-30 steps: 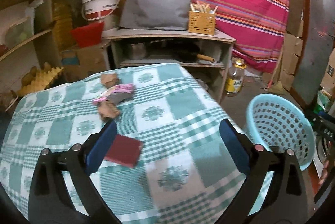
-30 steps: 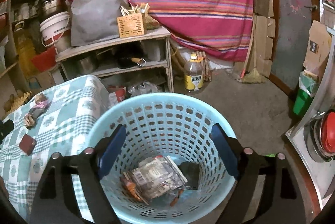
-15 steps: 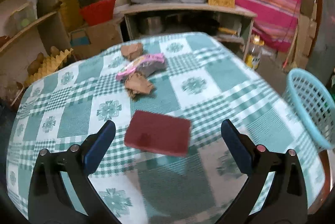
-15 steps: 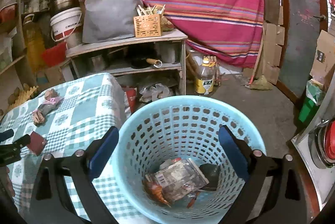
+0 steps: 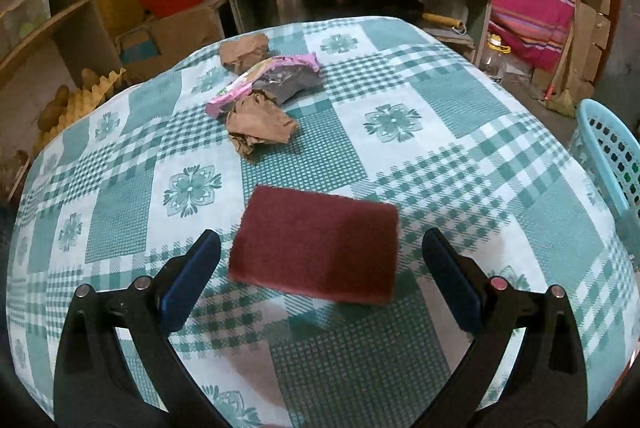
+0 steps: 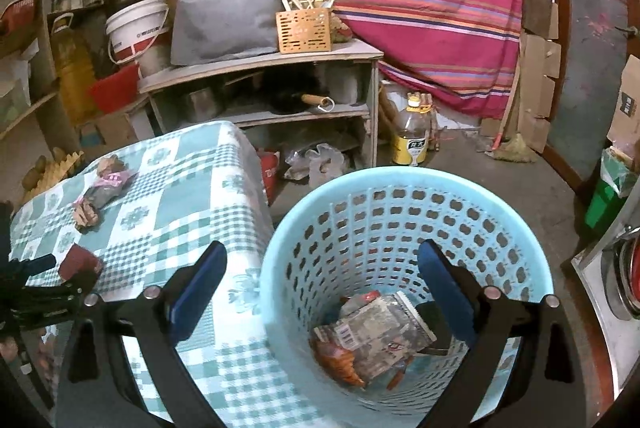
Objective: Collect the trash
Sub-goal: 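Return to the table and grasp the maroon scouring pad with the left tool, then grasp the brown paper bag with the right tool while the left tool holds the pad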
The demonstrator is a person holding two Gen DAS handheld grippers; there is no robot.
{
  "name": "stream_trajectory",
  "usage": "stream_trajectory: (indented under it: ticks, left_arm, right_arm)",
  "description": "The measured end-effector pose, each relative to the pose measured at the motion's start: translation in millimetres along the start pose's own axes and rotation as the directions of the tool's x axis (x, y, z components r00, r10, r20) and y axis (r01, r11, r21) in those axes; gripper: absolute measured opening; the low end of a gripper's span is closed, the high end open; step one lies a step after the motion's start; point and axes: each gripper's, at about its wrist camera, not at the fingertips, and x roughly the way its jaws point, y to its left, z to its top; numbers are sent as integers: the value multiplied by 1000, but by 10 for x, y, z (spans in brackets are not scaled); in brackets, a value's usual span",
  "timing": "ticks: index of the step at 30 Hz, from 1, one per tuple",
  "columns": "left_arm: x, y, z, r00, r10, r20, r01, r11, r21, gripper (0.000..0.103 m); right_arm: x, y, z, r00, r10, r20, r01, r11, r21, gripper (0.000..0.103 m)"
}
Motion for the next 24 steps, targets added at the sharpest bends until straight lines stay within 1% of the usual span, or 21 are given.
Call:
stream_trajectory:
  ticks: [4, 8, 11, 13, 14, 15, 19, 24]
  left_arm:
    - [88, 37, 9, 1000, -1, -30, 1, 1000, -8, 97]
    - [159, 68, 14, 998, -29, -62, 28, 999, -23, 97]
    - [179, 92, 13, 996, -53, -70, 50, 998, -43, 96]
    - [182, 94, 13, 996, -56, -67, 53, 998, -41, 93]
    - [177, 95, 15, 997, -57, -61, 54, 998, -39, 88]
    - [167, 93, 17, 997, -57, -55, 55, 998, -36, 87]
    - [143, 103, 9, 997, -67, -45, 65, 997, -43, 86]
    - [-9, 186, 3, 998, -68, 7, 69, 996, -64, 86]
  right_arm:
    - [16, 79, -11, 1000, 4, -4, -4, 1000, -19, 94]
    - [51, 131, -20, 1000, 10, -12, -10, 1000, -23, 94]
    - [103, 167, -39, 1000, 12, -29, -13, 1000, -28, 94]
    - [126, 198, -43, 999, 14, -33, -15, 999, -31, 94]
    - [137, 212, -44, 999, 14, -33, -15, 999, -32, 94]
    - [143, 231, -48, 999, 14, -34, -16, 999, -35, 94]
    - [175, 302, -69, 999, 18, -36, -19, 999, -41, 94]
    - [227, 443, -107, 999, 23, -41, -25, 998, -57, 94]
